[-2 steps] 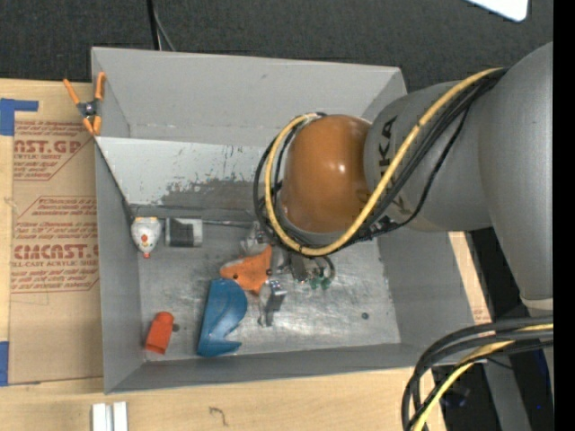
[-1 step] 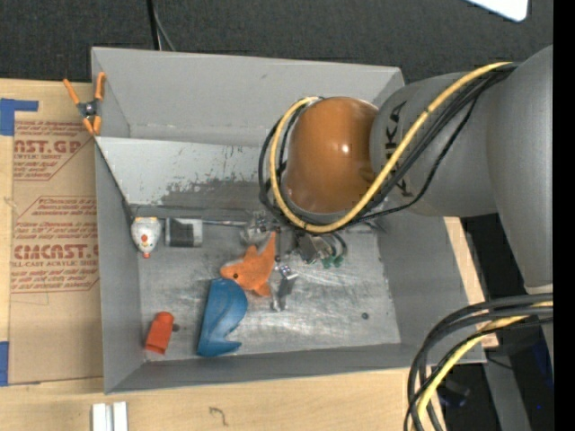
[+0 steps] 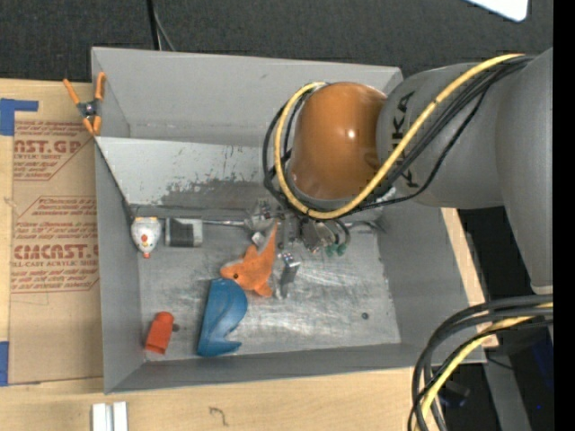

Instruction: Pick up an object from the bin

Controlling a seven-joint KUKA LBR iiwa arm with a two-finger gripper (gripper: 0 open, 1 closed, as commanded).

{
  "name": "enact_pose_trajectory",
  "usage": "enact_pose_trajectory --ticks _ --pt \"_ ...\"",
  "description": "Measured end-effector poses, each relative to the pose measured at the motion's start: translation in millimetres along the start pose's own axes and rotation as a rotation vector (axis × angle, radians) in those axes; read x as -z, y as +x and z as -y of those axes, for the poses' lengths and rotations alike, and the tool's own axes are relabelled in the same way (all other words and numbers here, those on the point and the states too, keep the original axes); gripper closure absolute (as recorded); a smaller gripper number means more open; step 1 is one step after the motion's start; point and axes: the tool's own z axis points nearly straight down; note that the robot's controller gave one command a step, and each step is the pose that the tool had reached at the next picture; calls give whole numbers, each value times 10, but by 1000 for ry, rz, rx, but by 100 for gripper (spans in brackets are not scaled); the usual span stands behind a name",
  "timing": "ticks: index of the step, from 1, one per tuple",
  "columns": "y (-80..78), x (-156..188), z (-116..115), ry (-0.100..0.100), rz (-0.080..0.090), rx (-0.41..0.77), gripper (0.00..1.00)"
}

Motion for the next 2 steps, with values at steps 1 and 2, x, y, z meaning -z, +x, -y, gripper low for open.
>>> enact_pose_trajectory --ticks 1,2 --pt "-124 -365 20 2 7 134 0" --pt "-222 -714 76 -3 4 87 100"
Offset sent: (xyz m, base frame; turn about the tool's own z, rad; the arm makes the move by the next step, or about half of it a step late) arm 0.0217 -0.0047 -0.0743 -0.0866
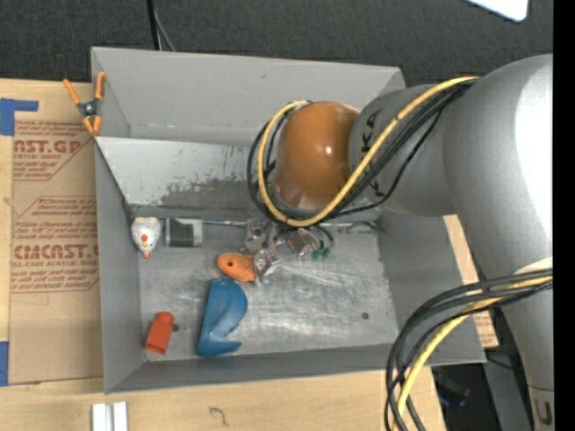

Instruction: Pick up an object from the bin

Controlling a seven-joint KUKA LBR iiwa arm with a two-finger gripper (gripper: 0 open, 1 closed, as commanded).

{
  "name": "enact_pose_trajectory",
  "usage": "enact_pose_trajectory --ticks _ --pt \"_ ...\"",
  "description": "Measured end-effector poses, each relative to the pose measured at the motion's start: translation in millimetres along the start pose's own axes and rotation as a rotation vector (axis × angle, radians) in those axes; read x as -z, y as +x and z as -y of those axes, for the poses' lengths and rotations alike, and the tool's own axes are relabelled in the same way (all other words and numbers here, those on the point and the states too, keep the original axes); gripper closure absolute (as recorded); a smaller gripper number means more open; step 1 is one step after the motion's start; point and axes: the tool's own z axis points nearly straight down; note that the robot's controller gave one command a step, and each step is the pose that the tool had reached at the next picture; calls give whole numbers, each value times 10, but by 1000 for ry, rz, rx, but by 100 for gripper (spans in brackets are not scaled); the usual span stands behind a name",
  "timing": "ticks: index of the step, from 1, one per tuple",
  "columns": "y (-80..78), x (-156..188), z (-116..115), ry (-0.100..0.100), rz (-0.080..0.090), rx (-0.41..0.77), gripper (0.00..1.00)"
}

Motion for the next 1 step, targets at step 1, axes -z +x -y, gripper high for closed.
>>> enact_pose_trajectory --ticks 1 --pt "0 0 0 0 0 0 100"
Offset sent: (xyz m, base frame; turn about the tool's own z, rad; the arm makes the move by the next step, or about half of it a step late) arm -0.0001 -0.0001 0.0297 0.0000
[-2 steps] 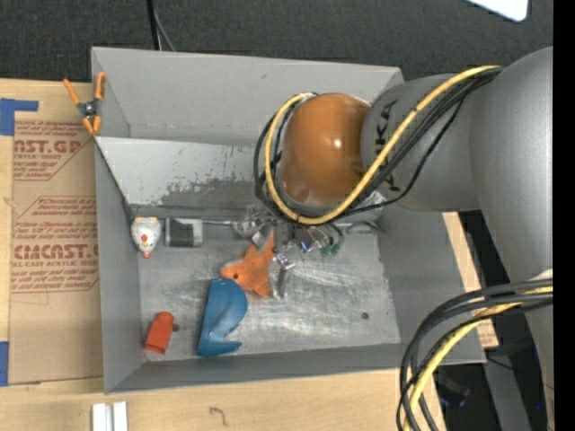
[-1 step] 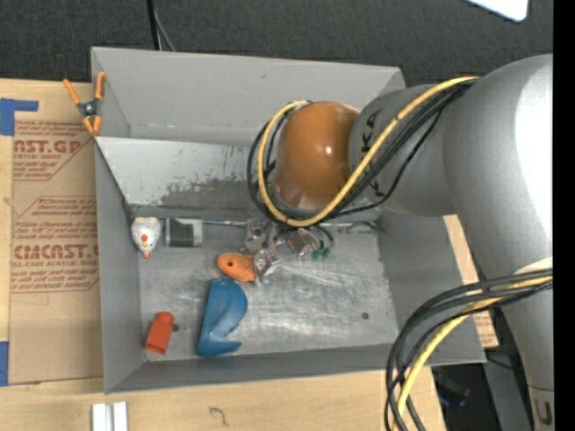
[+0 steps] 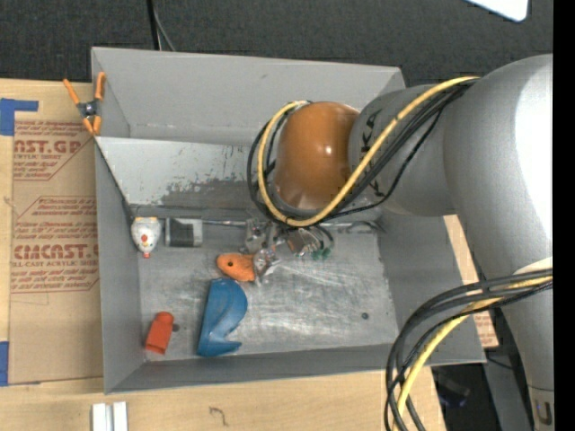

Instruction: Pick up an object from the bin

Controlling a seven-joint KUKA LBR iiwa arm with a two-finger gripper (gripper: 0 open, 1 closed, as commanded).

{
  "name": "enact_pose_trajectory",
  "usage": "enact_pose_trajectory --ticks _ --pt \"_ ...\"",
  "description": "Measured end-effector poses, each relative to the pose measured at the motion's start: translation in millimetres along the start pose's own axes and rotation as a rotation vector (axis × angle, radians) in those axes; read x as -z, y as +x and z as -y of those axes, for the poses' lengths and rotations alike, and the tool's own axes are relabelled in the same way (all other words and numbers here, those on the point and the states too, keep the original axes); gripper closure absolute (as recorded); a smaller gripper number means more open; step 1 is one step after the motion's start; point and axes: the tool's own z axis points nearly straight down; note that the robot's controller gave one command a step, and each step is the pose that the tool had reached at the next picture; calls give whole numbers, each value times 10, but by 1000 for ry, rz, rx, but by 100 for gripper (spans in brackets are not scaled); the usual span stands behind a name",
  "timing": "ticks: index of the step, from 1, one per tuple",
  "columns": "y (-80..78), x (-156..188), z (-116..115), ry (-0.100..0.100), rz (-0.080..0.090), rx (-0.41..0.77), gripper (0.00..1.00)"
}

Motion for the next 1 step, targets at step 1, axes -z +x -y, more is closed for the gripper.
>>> enact_pose_trajectory --ticks 1 --pt "6 25 -2 0 -2 0 100"
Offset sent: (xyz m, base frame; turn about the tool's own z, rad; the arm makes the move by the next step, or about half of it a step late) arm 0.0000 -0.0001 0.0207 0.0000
